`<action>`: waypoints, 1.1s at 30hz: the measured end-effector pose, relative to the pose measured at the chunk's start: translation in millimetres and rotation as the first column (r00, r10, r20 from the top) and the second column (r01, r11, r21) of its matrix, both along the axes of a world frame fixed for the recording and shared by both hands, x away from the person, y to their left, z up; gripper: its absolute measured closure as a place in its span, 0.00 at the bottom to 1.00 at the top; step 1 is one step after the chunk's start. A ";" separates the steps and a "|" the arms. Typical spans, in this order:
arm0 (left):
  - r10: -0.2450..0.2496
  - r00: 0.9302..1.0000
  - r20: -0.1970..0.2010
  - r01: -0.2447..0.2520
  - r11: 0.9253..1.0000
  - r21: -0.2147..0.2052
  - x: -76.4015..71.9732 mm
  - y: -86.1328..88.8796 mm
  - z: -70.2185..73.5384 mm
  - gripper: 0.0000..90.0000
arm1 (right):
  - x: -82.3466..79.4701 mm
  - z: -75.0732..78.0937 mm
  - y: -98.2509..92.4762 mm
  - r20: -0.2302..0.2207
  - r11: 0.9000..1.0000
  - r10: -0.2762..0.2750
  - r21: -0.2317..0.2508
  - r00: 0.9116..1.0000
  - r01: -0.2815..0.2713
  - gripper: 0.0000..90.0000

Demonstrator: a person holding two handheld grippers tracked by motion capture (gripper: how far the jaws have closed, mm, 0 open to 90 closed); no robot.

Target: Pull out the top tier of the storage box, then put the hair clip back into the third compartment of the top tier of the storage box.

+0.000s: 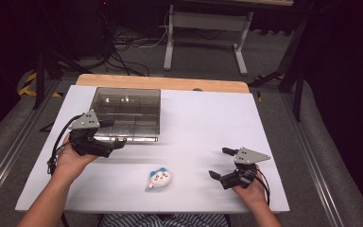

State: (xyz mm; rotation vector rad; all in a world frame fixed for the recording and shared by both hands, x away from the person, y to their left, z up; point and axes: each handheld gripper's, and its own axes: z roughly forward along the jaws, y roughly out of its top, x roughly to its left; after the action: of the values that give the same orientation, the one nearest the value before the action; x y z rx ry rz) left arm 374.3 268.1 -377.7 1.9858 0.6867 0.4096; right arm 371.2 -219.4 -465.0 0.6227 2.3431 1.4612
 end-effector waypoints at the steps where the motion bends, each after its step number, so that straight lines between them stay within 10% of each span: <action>1: 0.009 1.000 0.008 -0.009 1.000 -0.012 -1.7 1.6 -1.0 0.15 | 0.4 1.0 2.0 0.000 1.000 0.007 -0.001 1.000 -0.007 0.00; 33: 0.088 0.995 0.040 -0.082 0.989 -0.120 -31.0 23.5 -27.3 0.04 | -5.2 28.6 69.8 0.016 0.989 0.150 0.002 0.988 -0.150 0.00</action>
State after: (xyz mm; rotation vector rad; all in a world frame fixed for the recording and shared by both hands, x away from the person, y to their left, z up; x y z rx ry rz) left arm 343.3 291.6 -405.0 1.8347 0.7518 0.4535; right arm 366.0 -149.7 -436.5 0.4418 2.4221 1.5272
